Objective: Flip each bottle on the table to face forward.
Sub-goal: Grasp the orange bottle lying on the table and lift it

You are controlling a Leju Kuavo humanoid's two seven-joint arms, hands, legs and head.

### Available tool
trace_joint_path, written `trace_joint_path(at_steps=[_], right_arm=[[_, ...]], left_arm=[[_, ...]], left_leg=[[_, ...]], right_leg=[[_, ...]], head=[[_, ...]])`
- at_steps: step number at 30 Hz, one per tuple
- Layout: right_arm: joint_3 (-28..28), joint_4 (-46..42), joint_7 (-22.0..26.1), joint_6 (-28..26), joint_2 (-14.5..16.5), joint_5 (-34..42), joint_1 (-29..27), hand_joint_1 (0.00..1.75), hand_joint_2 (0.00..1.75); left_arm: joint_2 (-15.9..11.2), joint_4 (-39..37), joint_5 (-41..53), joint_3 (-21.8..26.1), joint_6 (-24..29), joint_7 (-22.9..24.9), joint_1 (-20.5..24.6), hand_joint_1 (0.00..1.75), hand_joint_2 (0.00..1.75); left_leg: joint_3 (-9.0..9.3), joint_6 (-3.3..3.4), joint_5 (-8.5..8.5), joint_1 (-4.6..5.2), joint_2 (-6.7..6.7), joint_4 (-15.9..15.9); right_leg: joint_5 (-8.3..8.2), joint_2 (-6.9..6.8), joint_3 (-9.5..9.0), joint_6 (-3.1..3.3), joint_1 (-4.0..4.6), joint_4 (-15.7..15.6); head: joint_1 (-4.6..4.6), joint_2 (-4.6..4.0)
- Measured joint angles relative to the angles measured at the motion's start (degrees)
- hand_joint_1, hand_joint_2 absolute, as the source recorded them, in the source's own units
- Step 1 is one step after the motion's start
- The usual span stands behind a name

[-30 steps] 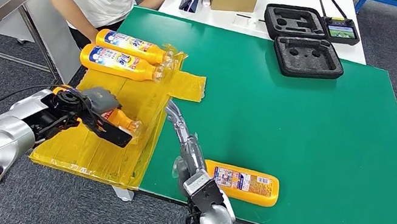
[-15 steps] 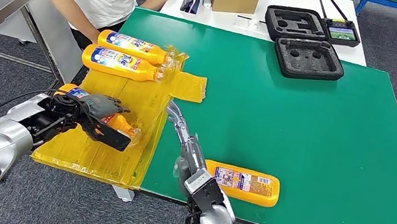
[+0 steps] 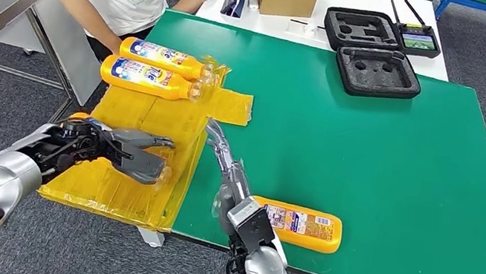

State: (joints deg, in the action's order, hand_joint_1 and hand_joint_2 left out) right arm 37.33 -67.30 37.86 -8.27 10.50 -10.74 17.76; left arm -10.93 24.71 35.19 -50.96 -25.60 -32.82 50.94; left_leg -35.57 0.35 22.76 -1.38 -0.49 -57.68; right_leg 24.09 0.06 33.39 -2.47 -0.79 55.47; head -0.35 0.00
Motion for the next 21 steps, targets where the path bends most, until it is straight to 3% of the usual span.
trace_joint_path(at_steps=[3,14,21], right_arm=[[0.22,0.01,-0.01,-0.02,-0.11,-0.02,-0.07,0.00,0.00],[0.33,0.01,-0.03,-0.02,-0.14,0.00,-0.16,0.00,0.00],[0.33,0.01,-0.05,-0.53,-0.41,-0.58,-1.09,0.00,0.00]], left_arm=[[-0.39,1.06,-2.76,2.48,0.42,-2.82,-1.17,0.00,0.00],[-0.95,2.46,-3.62,5.23,1.15,-3.54,-2.49,0.00,0.00],[-1.27,4.93,-6.56,9.68,13.73,-6.79,-5.34,0.00,0.00]], left_leg=[[-0.06,-0.01,0.00,-0.01,0.01,0.00],[-0.18,-0.01,0.00,-0.01,0.01,0.00],[-0.22,-0.01,0.00,-0.01,0.02,0.00]], right_leg=[[0.00,0.00,0.08,0.00,0.01,0.00],[0.00,0.00,0.19,0.00,0.00,0.01],[0.01,0.00,0.26,0.00,0.00,0.01]], head=[[0.01,0.00],[0.01,0.00],[0.00,0.00]])
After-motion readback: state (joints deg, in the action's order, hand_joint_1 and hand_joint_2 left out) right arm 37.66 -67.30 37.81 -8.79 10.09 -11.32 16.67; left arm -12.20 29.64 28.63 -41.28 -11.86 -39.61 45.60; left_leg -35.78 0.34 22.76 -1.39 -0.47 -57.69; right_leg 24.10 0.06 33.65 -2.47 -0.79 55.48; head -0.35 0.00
